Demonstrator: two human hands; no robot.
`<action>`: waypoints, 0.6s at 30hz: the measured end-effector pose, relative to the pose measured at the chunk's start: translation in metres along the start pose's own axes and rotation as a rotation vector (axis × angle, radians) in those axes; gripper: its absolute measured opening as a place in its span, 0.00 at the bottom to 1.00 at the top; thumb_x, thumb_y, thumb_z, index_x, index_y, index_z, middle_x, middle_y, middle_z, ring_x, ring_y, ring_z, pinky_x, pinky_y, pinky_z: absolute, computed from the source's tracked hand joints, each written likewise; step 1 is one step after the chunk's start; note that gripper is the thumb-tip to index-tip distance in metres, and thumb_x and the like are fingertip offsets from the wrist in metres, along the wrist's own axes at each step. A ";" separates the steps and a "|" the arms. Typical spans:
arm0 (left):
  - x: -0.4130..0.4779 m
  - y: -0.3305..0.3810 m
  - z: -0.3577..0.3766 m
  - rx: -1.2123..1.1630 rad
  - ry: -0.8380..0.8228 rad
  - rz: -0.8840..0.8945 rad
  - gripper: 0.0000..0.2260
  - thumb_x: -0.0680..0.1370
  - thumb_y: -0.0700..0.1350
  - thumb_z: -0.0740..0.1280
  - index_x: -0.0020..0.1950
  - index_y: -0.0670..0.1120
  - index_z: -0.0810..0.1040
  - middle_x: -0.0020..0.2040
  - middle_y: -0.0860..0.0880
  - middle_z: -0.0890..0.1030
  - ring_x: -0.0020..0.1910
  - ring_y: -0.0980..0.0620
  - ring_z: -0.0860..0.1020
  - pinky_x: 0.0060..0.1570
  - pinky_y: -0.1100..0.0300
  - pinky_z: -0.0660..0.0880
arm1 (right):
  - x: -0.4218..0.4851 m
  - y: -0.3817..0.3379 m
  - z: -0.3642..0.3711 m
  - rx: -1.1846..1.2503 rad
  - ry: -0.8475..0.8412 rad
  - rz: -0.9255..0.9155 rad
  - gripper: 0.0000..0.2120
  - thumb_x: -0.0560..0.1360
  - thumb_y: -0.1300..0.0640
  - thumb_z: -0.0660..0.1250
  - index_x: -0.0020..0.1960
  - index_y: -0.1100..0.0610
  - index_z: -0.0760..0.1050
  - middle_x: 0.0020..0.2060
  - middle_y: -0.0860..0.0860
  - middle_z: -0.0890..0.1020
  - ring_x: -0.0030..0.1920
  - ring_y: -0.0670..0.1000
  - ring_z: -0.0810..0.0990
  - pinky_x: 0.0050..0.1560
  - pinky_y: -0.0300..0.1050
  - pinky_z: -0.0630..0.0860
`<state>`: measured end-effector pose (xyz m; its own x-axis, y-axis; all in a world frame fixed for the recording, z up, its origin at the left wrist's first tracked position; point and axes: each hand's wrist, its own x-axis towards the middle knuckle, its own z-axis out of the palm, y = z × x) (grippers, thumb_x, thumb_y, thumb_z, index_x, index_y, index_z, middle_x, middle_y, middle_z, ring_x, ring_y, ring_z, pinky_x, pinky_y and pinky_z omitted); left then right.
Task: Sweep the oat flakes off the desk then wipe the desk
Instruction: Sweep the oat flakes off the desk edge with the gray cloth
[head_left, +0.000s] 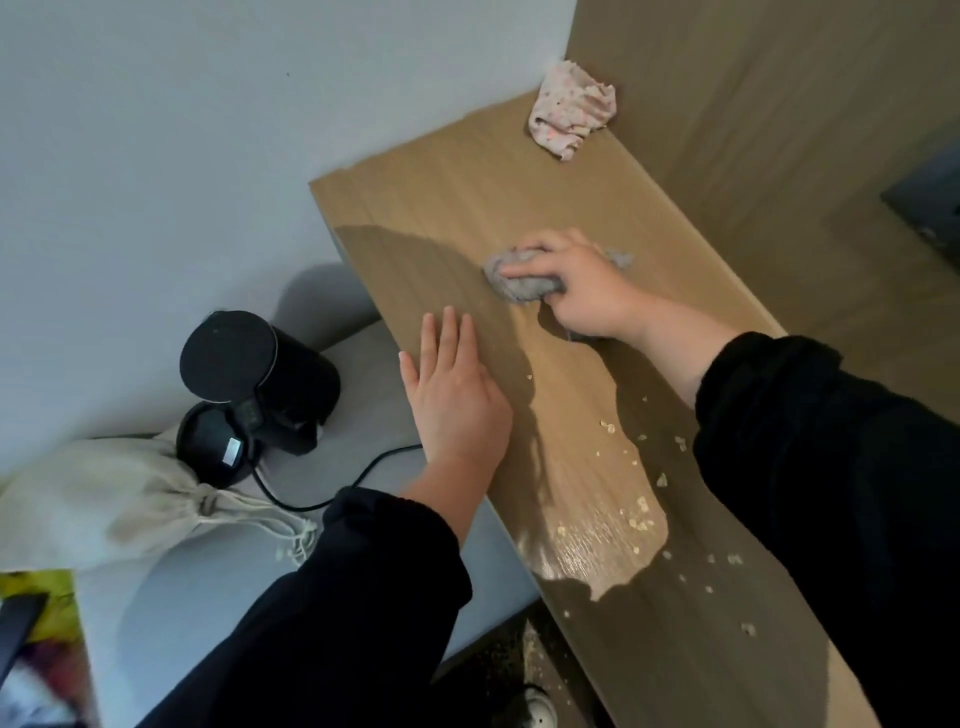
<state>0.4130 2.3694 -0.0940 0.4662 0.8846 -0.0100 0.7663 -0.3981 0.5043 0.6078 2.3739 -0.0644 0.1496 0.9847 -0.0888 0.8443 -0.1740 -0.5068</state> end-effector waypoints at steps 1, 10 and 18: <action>0.000 0.000 0.000 -0.019 0.010 -0.002 0.24 0.80 0.40 0.54 0.78 0.45 0.57 0.79 0.50 0.54 0.78 0.51 0.46 0.74 0.50 0.38 | -0.013 -0.005 0.003 0.016 -0.025 -0.043 0.29 0.70 0.73 0.59 0.62 0.49 0.79 0.65 0.51 0.73 0.61 0.57 0.68 0.65 0.55 0.63; 0.001 0.001 -0.001 0.023 -0.003 -0.012 0.25 0.81 0.43 0.54 0.78 0.45 0.56 0.79 0.50 0.53 0.78 0.52 0.45 0.75 0.49 0.38 | -0.130 -0.033 0.001 0.157 -0.383 -0.093 0.31 0.67 0.78 0.60 0.51 0.46 0.83 0.55 0.41 0.76 0.59 0.48 0.70 0.64 0.48 0.66; 0.002 0.000 0.000 0.036 -0.007 -0.010 0.25 0.80 0.44 0.53 0.78 0.46 0.56 0.79 0.51 0.52 0.78 0.53 0.44 0.74 0.50 0.36 | -0.081 0.033 -0.079 0.144 0.023 0.226 0.25 0.71 0.79 0.60 0.58 0.58 0.81 0.56 0.51 0.74 0.59 0.53 0.73 0.57 0.24 0.62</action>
<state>0.4140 2.3706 -0.0942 0.4613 0.8870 -0.0214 0.7864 -0.3976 0.4728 0.6642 2.2879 -0.0068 0.3391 0.9203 -0.1950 0.7067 -0.3860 -0.5930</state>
